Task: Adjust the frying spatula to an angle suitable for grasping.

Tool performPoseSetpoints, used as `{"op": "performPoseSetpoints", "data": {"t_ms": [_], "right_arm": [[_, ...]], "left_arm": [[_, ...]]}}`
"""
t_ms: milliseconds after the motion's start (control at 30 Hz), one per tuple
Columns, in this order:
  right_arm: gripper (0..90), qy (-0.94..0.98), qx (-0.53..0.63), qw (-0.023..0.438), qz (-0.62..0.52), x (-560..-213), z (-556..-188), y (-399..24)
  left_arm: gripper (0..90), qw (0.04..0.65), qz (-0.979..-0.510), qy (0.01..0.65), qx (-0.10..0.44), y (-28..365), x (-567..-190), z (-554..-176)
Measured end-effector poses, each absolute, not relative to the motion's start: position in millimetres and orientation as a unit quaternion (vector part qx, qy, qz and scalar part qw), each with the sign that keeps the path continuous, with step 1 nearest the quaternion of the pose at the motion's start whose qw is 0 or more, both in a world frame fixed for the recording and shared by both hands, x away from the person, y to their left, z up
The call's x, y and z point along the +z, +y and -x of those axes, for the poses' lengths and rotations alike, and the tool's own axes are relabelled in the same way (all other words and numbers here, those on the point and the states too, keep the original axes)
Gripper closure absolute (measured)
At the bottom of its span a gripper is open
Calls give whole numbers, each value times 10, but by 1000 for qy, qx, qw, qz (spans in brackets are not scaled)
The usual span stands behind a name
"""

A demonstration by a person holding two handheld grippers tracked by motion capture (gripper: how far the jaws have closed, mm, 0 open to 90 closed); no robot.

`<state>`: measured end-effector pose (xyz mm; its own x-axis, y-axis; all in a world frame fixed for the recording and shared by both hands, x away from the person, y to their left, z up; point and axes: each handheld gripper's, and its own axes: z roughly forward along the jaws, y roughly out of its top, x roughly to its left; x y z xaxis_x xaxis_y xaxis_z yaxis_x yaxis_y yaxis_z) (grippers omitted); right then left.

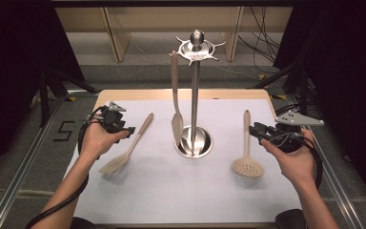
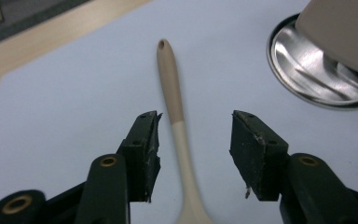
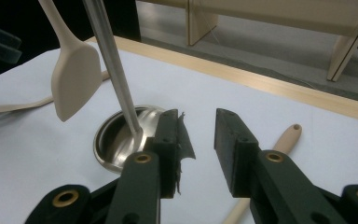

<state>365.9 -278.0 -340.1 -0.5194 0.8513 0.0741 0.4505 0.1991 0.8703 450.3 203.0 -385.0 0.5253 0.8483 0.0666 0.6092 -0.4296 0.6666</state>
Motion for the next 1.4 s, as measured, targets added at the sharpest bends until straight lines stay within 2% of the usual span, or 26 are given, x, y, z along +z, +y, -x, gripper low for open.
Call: {"op": "performPoseSetpoints", "data": {"t_ms": [100, 267, 533, 733, 1133, 1400], "right_arm": [[710, 740, 458, 227, -437, -3383, -3642, -2780], [708, 744, 458, 236, -424, -3368, -3653, -2772], [704, 742, 459, 217, -438, -3367, -3641, -2749], [702, 738, 462, 219, -440, -3379, -3640, -2729], [700, 745, 460, 224, -428, -3386, -3660, -2719], [697, 745, 460, 226, -427, -3386, -3658, -2723]], "left_arm": [[513, 267, -834, 449, 177, 2052, -3920, -4558], [519, 261, -831, 461, 169, 2054, -4024, -4645], [541, 208, -837, 490, 126, 1981, -4176, -4834], [570, 163, -855, 483, 98, 1909, -4326, -4916], [592, 135, -855, 498, 44, 1906, -4507, -5022], [614, 124, -852, 508, 29, 1913, -4604, -5065]]}}
